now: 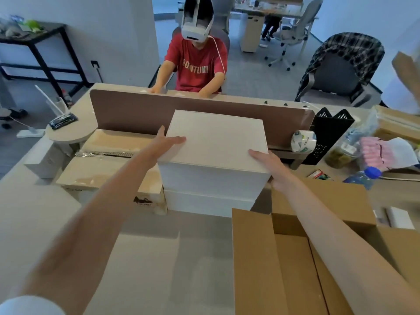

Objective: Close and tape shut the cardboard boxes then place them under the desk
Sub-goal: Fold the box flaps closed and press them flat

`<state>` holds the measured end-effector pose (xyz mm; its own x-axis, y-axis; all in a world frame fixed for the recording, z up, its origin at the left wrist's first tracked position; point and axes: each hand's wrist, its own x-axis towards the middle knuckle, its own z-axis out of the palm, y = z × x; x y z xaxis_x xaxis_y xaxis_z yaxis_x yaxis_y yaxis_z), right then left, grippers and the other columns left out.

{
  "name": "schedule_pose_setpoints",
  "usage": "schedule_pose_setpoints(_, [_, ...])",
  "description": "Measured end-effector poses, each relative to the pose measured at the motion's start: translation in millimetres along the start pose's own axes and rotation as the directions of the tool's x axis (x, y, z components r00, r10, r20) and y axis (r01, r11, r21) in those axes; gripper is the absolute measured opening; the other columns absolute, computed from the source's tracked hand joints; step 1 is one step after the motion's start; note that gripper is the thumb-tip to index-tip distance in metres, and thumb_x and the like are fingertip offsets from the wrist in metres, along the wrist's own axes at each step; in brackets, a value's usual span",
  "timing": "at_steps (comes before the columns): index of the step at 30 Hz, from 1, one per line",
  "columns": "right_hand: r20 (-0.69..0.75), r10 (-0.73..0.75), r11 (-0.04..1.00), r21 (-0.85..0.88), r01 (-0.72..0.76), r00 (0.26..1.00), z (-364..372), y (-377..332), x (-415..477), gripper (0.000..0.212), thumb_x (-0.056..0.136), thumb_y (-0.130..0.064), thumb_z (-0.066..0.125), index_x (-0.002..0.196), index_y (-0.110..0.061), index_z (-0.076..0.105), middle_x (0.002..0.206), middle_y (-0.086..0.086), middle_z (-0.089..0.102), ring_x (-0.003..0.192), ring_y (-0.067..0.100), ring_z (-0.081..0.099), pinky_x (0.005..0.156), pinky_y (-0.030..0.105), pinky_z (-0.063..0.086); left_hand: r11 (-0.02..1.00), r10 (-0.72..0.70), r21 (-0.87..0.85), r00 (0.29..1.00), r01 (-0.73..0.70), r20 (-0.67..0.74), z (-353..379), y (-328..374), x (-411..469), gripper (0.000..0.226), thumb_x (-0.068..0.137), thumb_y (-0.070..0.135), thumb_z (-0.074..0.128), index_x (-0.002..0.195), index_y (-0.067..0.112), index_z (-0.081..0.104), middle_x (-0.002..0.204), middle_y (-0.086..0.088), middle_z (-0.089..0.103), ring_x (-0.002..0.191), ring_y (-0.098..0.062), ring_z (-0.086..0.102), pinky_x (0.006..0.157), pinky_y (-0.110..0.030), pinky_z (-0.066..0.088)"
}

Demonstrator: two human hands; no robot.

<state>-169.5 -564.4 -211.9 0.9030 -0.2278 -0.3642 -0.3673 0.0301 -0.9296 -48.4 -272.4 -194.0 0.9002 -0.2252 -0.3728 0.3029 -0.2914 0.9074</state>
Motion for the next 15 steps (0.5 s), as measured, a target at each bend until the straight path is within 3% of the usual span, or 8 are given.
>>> schedule_pose_setpoints(2, [0.067, 0.015, 0.998, 0.063, -0.019, 0.998, 0, 1, 3, 0.045, 0.092, -0.039, 0.062, 0.130, -0.015, 0.060, 0.124, 0.008, 0.068, 0.114, 0.029, 0.064, 0.101, 0.046, 0.048, 0.992, -0.044, -0.111, 0.995, 0.054, 0.090, -4, -7, 8, 0.099, 0.082, 0.040, 0.072, 0.154, 0.017, 0.008, 0.135, -0.002, 0.052, 0.107, -0.023, 0.063, 0.082, -0.037, 0.052])
schedule_pose_setpoints(4, [0.071, 0.028, 0.989, 0.143, -0.038, 0.997, 1, 0, 5, 0.043, 0.096, -0.036, 0.055, 0.130, -0.010, 0.060, 0.125, 0.013, 0.067, 0.117, 0.034, 0.062, 0.103, 0.048, 0.045, 0.980, -0.055, -0.178, 0.983, 0.086, 0.175, -3, -12, 11, 0.062, 0.087, 0.041, 0.063, 0.139, 0.011, 0.046, 0.117, -0.007, 0.065, 0.090, -0.020, 0.068, 0.073, -0.032, 0.051])
schedule_pose_setpoints(6, [0.055, 0.029, 0.981, 0.191, -0.039, 0.998, 3, -1, 4, 0.042, 0.097, -0.035, 0.051, 0.128, -0.009, 0.060, 0.126, 0.015, 0.066, 0.116, 0.035, 0.061, 0.102, 0.048, 0.044, 0.960, -0.063, -0.255, 0.977, 0.115, 0.203, 0, -12, 10, 0.036, 0.091, 0.037, 0.055, 0.115, 0.010, 0.063, 0.101, -0.009, 0.070, 0.076, -0.020, 0.069, 0.069, -0.029, 0.049])
schedule_pose_setpoints(8, [0.048, 0.019, 0.974, 0.226, -0.029, 0.999, 5, -2, 2, 0.043, 0.097, -0.037, 0.050, 0.129, -0.010, 0.060, 0.125, 0.015, 0.066, 0.115, 0.035, 0.062, 0.100, 0.046, 0.044, 0.952, -0.031, -0.295, 0.983, 0.086, 0.183, 2, -14, 12, 0.036, 0.093, 0.033, 0.053, 0.119, 0.009, 0.060, 0.095, -0.007, 0.071, 0.072, -0.019, 0.070, 0.060, -0.024, 0.051])
schedule_pose_setpoints(10, [0.031, 0.009, 0.970, 0.244, -0.016, 0.999, 6, -2, 0, 0.045, 0.097, -0.041, 0.048, 0.130, -0.012, 0.060, 0.125, 0.014, 0.067, 0.117, 0.035, 0.061, 0.102, 0.047, 0.043, 0.946, 0.005, -0.321, 0.985, 0.052, 0.175, 0, -16, 15, 0.044, 0.093, 0.031, 0.053, 0.131, 0.009, 0.053, 0.103, -0.008, 0.069, 0.076, -0.020, 0.070, 0.057, -0.023, 0.053])
schedule_pose_setpoints(15, [-0.018, -0.028, 0.946, 0.322, 0.032, 0.999, 10, -1, -8, 0.045, 0.095, -0.044, 0.048, 0.127, -0.015, 0.062, 0.123, 0.013, 0.067, 0.119, 0.036, 0.060, 0.103, 0.049, 0.043, 0.948, 0.107, -0.314, 0.983, -0.056, 0.147, -1, -8, 7, 0.044, 0.090, 0.029, 0.054, 0.132, 0.016, 0.051, 0.107, -0.006, 0.066, 0.087, -0.020, 0.068, 0.068, -0.031, 0.052])
